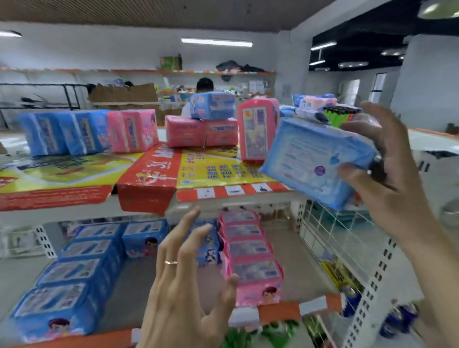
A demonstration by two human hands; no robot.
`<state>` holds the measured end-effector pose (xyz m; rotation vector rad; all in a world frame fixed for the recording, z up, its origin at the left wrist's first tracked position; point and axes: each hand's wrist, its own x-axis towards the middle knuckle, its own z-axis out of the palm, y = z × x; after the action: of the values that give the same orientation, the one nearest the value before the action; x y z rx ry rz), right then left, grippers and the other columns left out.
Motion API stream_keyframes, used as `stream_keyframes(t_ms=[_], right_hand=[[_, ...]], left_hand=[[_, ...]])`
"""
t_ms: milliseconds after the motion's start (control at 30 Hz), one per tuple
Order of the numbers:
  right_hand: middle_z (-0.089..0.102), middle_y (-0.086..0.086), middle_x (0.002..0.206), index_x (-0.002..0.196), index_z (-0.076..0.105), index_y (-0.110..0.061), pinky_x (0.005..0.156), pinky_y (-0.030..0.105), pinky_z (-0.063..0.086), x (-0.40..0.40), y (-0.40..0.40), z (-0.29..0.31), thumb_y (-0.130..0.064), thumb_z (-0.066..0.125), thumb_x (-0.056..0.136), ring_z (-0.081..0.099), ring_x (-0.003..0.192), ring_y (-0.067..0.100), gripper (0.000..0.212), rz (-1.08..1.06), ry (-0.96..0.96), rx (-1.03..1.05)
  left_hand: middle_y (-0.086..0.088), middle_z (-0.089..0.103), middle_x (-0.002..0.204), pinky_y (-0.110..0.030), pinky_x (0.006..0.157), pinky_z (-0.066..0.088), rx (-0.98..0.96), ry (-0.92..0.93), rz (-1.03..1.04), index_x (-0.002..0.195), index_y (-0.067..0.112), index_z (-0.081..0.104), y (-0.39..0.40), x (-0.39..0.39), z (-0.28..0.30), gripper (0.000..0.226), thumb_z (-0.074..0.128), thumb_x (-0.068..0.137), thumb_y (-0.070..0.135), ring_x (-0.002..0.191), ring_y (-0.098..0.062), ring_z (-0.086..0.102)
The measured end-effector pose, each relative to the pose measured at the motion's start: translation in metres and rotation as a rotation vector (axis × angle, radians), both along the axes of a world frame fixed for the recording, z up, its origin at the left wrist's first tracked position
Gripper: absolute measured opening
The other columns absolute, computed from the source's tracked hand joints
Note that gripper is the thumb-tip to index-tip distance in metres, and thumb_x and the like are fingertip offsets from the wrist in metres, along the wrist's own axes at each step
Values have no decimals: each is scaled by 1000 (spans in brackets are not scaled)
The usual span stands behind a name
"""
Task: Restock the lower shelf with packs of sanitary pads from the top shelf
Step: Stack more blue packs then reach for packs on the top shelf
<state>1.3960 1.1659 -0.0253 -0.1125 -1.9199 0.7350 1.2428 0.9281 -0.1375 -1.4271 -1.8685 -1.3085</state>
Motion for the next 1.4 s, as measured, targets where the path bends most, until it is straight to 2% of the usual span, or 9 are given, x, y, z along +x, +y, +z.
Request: stream_keyframes(t_ms=[267,367,567,700,867,1000,1133,1300,1400], right_hand=[[48,-3,145,142,37,-51,86,25,54,8,-114,-68,6,50,87,51,133,15,80,454,-186,-148],[45,5,148,147,34,-46,90,34,54,-1,-150,-104,5,48,90,46,137,26,77,566,-305,-229],[45,-2,150,145,32,-56,96,46,54,-18,-203,-177,-16,63,89,51,135,23,76,540,-436,-600],[46,-14,148,137,24,-72,96,42,56,-22,-222,-213,-56,80,74,59,126,13,85,388,-562,-791],[54,-14,143,150,24,-47,96,49,55,-26,-233,-235,-71,85,53,64,120,18,117,444,-743,-935],[71,-9,120,130,55,-34,88,35,58,-36,-237,-233,-43,84,64,67,113,16,73,392,-626,-916],[67,-26,115,130,47,-42,83,26,59,-37,-229,-226,-24,85,75,67,109,3,69,256,-509,-788],[47,-18,146,156,25,-30,108,31,46,-29,-226,-218,-55,80,75,45,136,2,100,62,-434,-422],[49,-10,141,150,41,-21,105,15,39,-15,-225,-215,-52,69,84,45,133,0,78,161,-485,-176]], left_hand=[[19,51,141,-46,93,53,5,-707,-384,137,50,40,-58,1,-3,68,56,77,79,127,-9,56],[11,60,131,-40,87,58,-24,-910,-534,135,47,40,-86,2,-23,74,67,72,76,119,-17,63],[9,73,99,-23,68,56,-19,-1154,-357,118,36,55,-130,-3,-89,51,78,74,44,91,-12,72],[4,72,108,-28,74,59,66,-1246,-214,113,36,58,-151,-5,-125,49,84,73,47,99,-13,71],[1,70,115,-23,68,58,110,-1399,-147,119,32,56,-162,-2,-136,53,76,69,38,98,-10,71],[-3,70,119,-25,69,58,88,-1490,-166,123,29,57,-156,3,-135,60,82,70,41,101,-17,72],[12,65,120,-25,85,53,-32,-1255,81,119,40,53,-147,14,-128,57,73,70,60,103,0,66],[29,57,133,-23,91,51,-55,-1134,-165,137,44,43,-127,48,-105,77,74,70,67,121,3,58],[14,66,129,-30,91,55,27,-1182,-182,143,31,43,-113,51,-104,108,89,50,60,119,-9,64]])
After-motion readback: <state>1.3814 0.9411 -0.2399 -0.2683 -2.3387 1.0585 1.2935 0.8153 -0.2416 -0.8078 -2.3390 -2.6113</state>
